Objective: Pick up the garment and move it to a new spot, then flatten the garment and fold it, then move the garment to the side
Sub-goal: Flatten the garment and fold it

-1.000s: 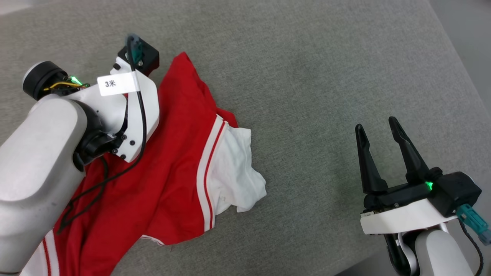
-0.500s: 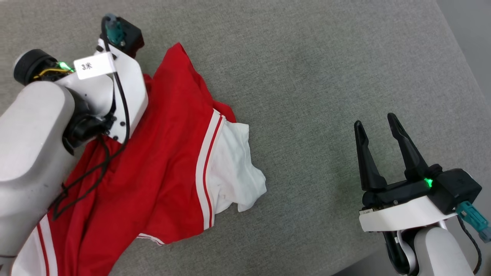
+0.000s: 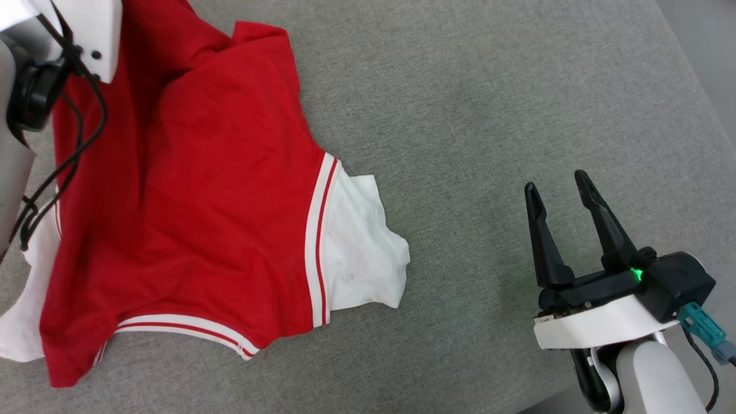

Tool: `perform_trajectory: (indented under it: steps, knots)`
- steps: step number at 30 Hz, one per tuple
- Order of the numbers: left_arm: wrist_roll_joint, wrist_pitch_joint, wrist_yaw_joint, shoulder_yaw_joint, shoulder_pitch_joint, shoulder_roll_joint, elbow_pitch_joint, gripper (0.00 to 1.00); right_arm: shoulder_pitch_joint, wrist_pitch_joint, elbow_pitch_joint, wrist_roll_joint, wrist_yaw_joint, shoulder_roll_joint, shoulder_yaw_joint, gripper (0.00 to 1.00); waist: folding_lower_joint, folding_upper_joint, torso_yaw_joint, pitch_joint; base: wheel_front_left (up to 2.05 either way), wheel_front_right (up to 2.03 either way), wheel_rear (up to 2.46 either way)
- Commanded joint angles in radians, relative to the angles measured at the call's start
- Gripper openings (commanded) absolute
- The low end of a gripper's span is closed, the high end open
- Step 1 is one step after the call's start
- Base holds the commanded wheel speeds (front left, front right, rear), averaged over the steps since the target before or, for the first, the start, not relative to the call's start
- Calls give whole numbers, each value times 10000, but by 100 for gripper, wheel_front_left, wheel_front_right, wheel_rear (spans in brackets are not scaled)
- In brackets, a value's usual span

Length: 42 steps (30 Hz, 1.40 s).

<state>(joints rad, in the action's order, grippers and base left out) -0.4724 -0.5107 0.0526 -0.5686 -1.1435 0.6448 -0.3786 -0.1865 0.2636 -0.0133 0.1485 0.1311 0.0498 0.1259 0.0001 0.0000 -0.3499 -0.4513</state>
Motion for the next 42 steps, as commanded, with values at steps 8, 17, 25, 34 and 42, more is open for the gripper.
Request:
perform_trajectory:
  steps: [8,17,25,34,42]
  knots:
    - [142,1427,-75,-95,172,-297,-1261,100,-113,16,3,-63,-7,9,77,100,-1,0,189,-5,0,0,0]
    - [-269,4132,-633,122,1045,-677,-1286,100,136,16,-79,-546,-7,9,-228,100,-1,0,874,869,0,0,0]
    - [360,7036,-34,180,2566,-211,-253,100,595,16,-138,-1103,-7,11,-563,100,-1,0,1782,1972,0,0,0]
    - [-239,7703,1403,997,5819,-57,2213,100,965,15,-74,-1470,-7,12,-837,100,-1,0,2554,2623,0,0,0]
    - [-58,7766,2414,1792,8786,-624,4430,100,1155,16,16,-1553,-7,11,-899,100,-1,0,2913,2759,0,0,0]
